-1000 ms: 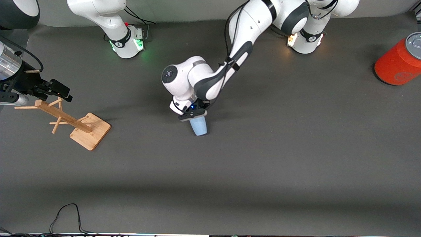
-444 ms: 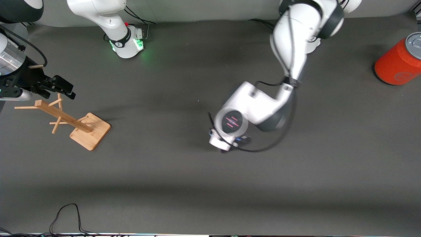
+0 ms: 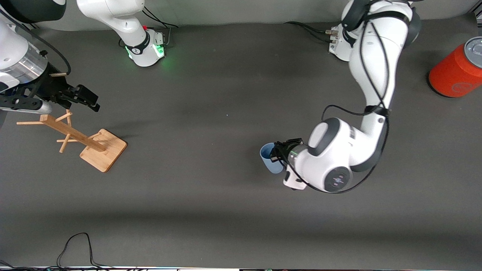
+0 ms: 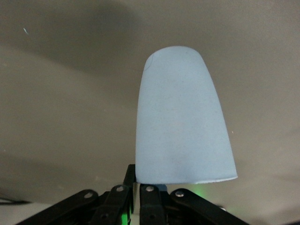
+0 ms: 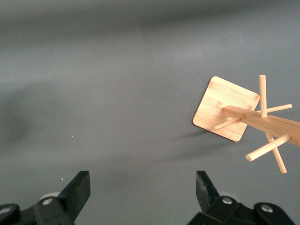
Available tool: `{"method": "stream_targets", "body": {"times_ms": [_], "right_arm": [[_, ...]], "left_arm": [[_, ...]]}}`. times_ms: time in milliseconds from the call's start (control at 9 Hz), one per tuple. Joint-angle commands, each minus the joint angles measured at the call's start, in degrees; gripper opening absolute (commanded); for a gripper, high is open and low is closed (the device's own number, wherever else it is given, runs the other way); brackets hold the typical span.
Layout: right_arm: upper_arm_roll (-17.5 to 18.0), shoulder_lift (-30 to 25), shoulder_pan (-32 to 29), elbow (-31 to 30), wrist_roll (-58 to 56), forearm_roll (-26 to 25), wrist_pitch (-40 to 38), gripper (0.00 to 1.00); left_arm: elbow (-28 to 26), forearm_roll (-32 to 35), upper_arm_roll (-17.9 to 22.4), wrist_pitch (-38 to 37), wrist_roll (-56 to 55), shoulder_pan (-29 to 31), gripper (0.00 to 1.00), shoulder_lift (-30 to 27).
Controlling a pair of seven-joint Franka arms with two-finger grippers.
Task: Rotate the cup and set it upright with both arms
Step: 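Carry the upright cup and lower it onto the table with the left gripper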
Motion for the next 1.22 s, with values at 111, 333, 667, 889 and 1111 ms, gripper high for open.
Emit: {"method": "stream_targets", "body": {"times_ms": [111,333,667,889,1111], "right_arm": [[-0.52,-0.57,-0.24,-0.86,0.61,0.29,-0.56,1.00],[-0.69,-0.13,-0.24,-0.87,0.61,0.29,-0.47,1.00],[-0.69,0.13,-0.32,-0.87,0.69,0.29,-0.38,1.00],[-0.69,0.13,-0.32,-0.87,0.69,0.29,-0.38,1.00],[-0.69,0.13,-0.32,-0.60,0.61,0.29,-0.21,1.00]], "left_arm": [[-8.83,-6.30,-2.96,1.15,1.84,3.13,0.00,-2.31],[-13.76,-12.80,-2.87,1.50,6.59,4.81,0.00,-1.61],[-21.31,-19.85,-2.70,6.06,12.54,5.33,0.00,-0.38],[-22.83,-20.04,-2.70,10.54,14.33,5.16,0.00,1.46],[-22.83,-19.69,-2.61,12.65,15.83,4.90,0.21,2.35]]}}
